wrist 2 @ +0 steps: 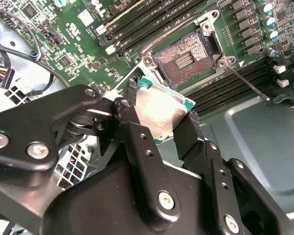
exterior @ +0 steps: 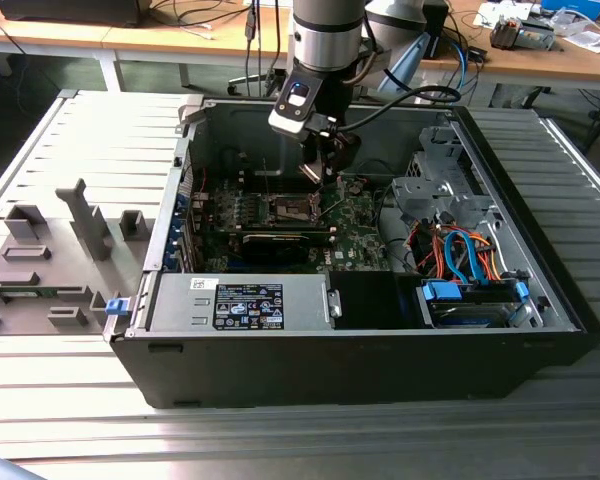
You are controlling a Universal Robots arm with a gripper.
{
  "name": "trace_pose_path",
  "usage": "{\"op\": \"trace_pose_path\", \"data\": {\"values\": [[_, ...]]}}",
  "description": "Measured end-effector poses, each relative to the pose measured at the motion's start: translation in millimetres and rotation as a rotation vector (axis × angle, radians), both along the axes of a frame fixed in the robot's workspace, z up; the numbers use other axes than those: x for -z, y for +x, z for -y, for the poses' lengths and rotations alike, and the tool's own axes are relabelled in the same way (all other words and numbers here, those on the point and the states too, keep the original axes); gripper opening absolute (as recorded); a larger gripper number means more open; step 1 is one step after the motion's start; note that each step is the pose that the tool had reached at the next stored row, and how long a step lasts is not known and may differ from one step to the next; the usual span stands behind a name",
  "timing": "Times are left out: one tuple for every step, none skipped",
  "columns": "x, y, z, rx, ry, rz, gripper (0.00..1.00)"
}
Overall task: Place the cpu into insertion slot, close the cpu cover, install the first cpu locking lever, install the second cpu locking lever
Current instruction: 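Place the cpu into insertion slot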
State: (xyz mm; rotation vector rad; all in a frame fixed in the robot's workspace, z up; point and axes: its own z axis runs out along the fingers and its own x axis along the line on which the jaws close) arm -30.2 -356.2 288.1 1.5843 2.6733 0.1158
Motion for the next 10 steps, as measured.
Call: {"op": "trace_pose_path", "data": {"values": [[0.0,0.0,0.0,0.002,-0.0001,-0.0001,0.54],[0.0,0.0,0.0,0.005,-0.0001,0.0000,0.54],[0.0,0.0,0.0,0.007,-0.0003,0.0000,0.54],[0.0,0.0,0.0,0.008,-0.0003,0.0000,0.54],[0.0,0.0,0.0,0.009,-0.0004,0.0000,0.54],[0.0,0.0,0.0,0.010,-0.0004,0.0000,0.54],[0.0,0.0,0.0,0.011,-0.0005,0.0000,0.54],[0.0,0.0,0.0,0.013,-0.0006,0.0000,0.54],[0.0,0.0,0.0,0.015,-0.0006,0.0000,0.54],[0.0,0.0,0.0,0.016,-0.0006,0.0000,0.54]]}}
